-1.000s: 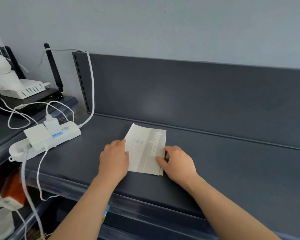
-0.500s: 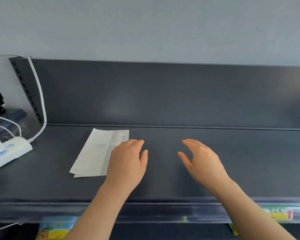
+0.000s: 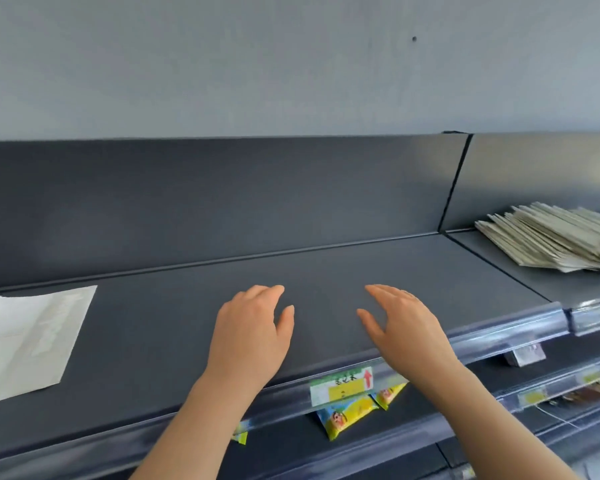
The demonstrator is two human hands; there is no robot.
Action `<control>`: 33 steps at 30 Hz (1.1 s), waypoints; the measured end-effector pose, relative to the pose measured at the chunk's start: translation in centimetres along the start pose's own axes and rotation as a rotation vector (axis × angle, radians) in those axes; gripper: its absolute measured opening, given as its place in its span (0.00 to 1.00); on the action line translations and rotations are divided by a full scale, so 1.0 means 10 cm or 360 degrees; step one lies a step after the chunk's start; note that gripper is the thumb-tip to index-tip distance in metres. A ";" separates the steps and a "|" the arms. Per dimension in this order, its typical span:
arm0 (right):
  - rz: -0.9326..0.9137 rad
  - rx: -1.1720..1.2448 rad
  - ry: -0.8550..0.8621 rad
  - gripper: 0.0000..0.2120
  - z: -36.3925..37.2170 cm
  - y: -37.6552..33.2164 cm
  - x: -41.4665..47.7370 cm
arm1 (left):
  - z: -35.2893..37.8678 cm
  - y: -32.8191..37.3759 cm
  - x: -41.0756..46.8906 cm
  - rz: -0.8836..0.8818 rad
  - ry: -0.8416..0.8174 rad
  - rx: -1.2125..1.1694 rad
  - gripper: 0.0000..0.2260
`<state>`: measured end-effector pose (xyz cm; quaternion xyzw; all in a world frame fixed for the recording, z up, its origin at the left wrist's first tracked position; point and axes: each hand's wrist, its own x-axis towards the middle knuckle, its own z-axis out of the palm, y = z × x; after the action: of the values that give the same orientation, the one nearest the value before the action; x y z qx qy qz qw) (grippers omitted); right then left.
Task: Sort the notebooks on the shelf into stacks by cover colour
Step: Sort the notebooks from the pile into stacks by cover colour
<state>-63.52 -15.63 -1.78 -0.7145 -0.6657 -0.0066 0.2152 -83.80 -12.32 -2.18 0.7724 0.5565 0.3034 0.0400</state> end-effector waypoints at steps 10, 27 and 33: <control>0.0165 -0.0097 0.0051 0.23 -0.74 1.78 -0.24 | 0.86 1.68 0.22 0.0159 -0.0050 -0.0125 0.19; 0.0606 -0.0169 0.0234 0.22 -1.44 4.12 0.13 | 2.36 3.73 1.29 0.0477 -0.0226 -0.0295 0.18; 0.0671 -0.0136 0.0275 0.21 -1.60 4.69 0.47 | 2.67 4.25 1.72 0.0554 -0.0250 -0.0297 0.15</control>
<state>-13.82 -17.21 0.09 -0.8430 -0.4800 -0.0508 0.2374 -31.20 -5.75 0.39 0.8711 0.3794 0.2948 0.1017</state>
